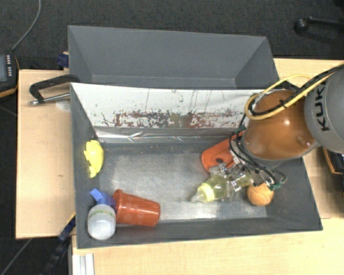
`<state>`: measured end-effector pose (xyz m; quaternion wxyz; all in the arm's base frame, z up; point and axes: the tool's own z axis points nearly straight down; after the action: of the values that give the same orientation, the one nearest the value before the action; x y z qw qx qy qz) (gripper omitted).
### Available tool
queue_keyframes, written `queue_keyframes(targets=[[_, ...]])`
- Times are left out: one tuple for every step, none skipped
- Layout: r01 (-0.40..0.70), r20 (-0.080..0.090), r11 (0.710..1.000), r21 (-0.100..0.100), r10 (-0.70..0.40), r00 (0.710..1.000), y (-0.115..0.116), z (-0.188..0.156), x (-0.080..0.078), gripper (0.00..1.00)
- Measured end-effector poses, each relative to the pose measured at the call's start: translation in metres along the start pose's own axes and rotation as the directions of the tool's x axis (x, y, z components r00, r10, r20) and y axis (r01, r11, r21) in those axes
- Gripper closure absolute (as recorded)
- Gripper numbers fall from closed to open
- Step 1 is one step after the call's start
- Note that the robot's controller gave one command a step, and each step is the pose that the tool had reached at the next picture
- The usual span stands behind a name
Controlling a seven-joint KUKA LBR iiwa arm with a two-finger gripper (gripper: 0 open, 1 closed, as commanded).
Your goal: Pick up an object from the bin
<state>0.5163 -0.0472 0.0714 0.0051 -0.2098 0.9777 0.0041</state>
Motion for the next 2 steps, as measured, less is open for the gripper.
queue_keyframes(targets=[[0.043, 0.0, 0.999, 0.003, -0.043, 0.999, -0.0173, -0.0003, 0.0052, 1.0], [0.041, -0.004, 0.999, -0.001, -0.041, 0.999, -0.0153, -0.0053, 0.0045, 1.0]])
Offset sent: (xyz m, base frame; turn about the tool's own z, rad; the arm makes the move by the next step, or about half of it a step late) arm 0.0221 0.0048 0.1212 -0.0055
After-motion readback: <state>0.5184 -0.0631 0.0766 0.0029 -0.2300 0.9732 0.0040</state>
